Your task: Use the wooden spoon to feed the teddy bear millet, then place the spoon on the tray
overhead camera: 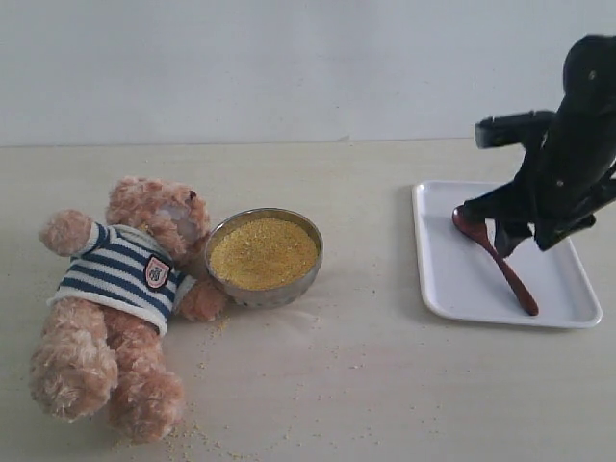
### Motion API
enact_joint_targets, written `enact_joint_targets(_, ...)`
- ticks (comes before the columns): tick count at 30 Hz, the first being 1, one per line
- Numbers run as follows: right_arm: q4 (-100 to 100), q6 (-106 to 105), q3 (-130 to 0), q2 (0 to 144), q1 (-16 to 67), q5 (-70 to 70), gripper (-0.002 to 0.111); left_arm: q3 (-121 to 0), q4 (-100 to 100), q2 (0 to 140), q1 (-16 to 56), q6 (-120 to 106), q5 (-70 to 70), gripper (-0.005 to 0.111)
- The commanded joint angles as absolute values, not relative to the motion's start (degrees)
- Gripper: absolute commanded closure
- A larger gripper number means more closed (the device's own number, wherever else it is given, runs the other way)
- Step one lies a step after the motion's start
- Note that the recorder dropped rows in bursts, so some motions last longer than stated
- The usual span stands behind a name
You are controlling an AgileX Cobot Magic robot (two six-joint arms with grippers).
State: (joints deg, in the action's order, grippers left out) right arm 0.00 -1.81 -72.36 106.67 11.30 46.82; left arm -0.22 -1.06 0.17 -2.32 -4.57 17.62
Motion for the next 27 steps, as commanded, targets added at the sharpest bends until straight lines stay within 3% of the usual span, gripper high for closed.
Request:
enact_joint_targets(1, -1.5, 0.9, -72.6, 93.7, 10.8, 48.9, 0.065, 0.0, -1.0, 0.0, -2.3, -4.3, 16.7, 0.102)
enact_joint_targets(3, -5.7, 7.8, -69.3, 86.0, 10.8, 42.0, 0.098, 0.0, -1.0, 0.0, -2.3, -4.3, 16.7, 0.102)
enact_joint_targets(4, -7.6, 12.8, -66.6, 82.5, 10.8, 36.4, 0.107, 0.0, -1.0, 0.0, -2.3, -4.3, 16.7, 0.102)
enact_joint_targets(9, -10.9, 16.6, -51.8, 65.6, 10.8, 13.1, 0.107, 0.0, -1.0, 0.0, -2.3, -4.3, 16.7, 0.102)
enact_joint_targets(14, -20.5, 14.6, -39.1, 48.7, 10.8, 0.0, 0.107, 0.0, -1.0, 0.0, -2.3, -4.3, 16.7, 0.102)
enact_joint_targets(22, -20.0, 16.9, -35.9, 25.8, 10.8, 3.2, 0.107, 0.0, -1.0, 0.0, -2.3, -4.3, 16.7, 0.102)
enact_joint_targets(27, -14.7, 23.2, -35.9, 18.4, 10.8, 13.8, 0.107, 0.0, -1.0, 0.0, -2.3, -4.3, 16.7, 0.102)
